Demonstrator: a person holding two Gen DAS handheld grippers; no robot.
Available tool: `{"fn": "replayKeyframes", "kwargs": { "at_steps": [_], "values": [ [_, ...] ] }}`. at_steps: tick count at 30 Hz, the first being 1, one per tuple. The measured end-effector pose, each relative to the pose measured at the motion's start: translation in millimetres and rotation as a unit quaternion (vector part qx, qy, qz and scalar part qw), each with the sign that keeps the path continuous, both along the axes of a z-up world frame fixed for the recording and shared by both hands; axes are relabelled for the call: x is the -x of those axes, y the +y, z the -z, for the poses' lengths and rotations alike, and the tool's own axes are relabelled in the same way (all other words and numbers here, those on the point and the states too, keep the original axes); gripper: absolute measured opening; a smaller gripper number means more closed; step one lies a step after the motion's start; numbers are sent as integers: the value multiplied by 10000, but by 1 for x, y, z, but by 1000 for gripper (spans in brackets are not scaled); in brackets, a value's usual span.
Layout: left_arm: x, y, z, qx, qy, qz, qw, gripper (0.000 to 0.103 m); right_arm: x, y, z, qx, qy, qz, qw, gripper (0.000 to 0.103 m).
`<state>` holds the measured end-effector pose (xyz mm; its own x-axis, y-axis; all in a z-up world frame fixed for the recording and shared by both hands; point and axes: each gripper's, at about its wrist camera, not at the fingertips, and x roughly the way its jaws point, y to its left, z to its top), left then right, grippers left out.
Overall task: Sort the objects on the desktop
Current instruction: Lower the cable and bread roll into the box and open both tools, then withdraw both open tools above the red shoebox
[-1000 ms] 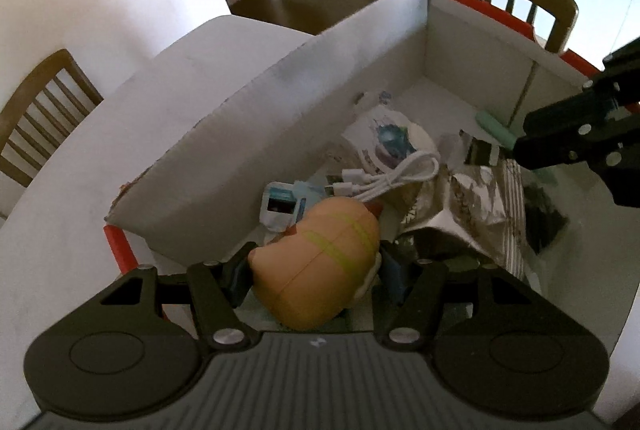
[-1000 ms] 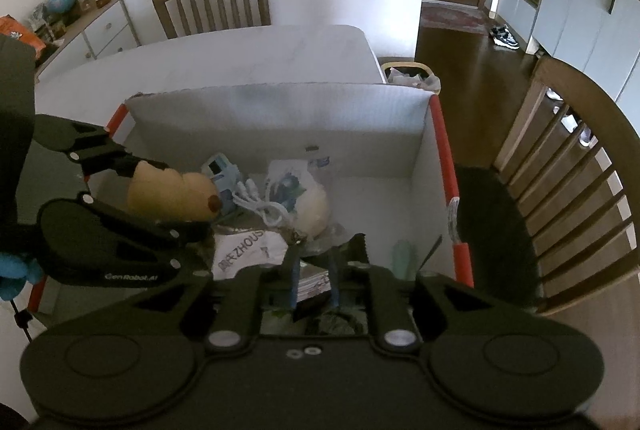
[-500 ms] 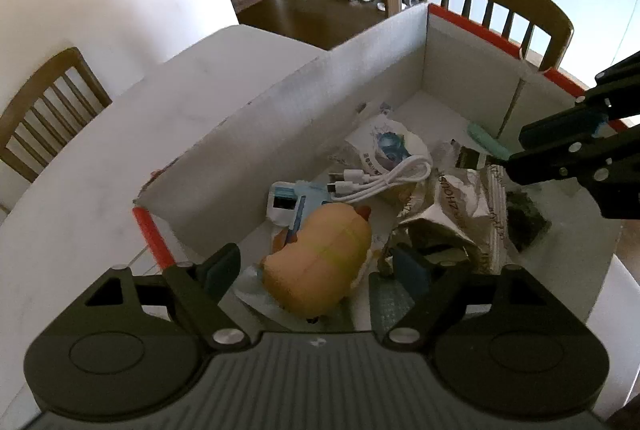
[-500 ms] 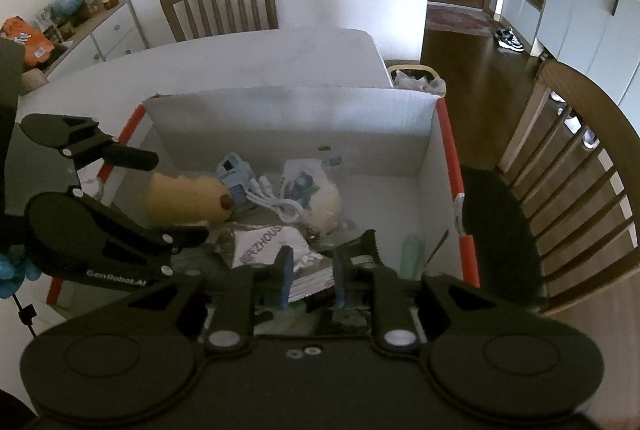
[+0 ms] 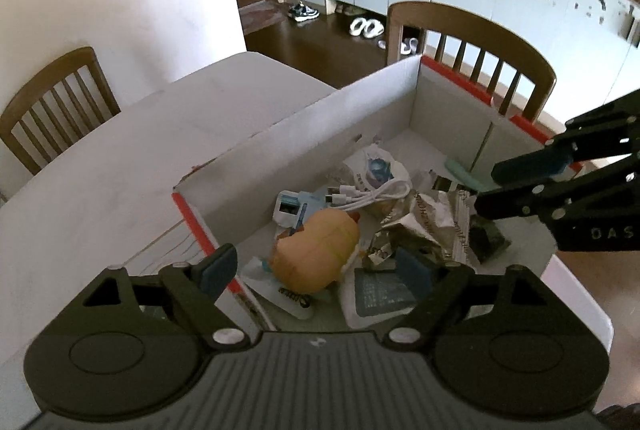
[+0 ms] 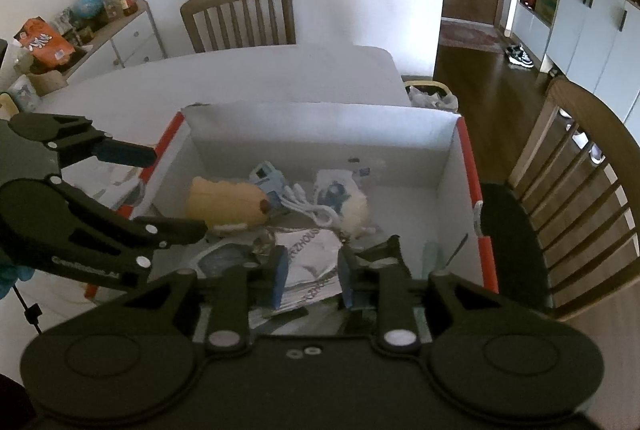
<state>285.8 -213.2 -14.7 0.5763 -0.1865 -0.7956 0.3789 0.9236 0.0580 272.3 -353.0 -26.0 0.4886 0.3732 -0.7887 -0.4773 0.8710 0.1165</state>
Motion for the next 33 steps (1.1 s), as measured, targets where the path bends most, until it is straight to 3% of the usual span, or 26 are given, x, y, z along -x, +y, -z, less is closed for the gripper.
{"fn": "replayKeyframes", "kwargs": {
  "at_steps": [19,33],
  "values": [
    [50,45,-33,713,-425,-589,9948,87,38,10,-19,-81,-373,4,9993,56],
    [74,55,-41,778,-357,-618,9944,87,65,9,-29,-259,-577,349,9974,74]
  ]
}}
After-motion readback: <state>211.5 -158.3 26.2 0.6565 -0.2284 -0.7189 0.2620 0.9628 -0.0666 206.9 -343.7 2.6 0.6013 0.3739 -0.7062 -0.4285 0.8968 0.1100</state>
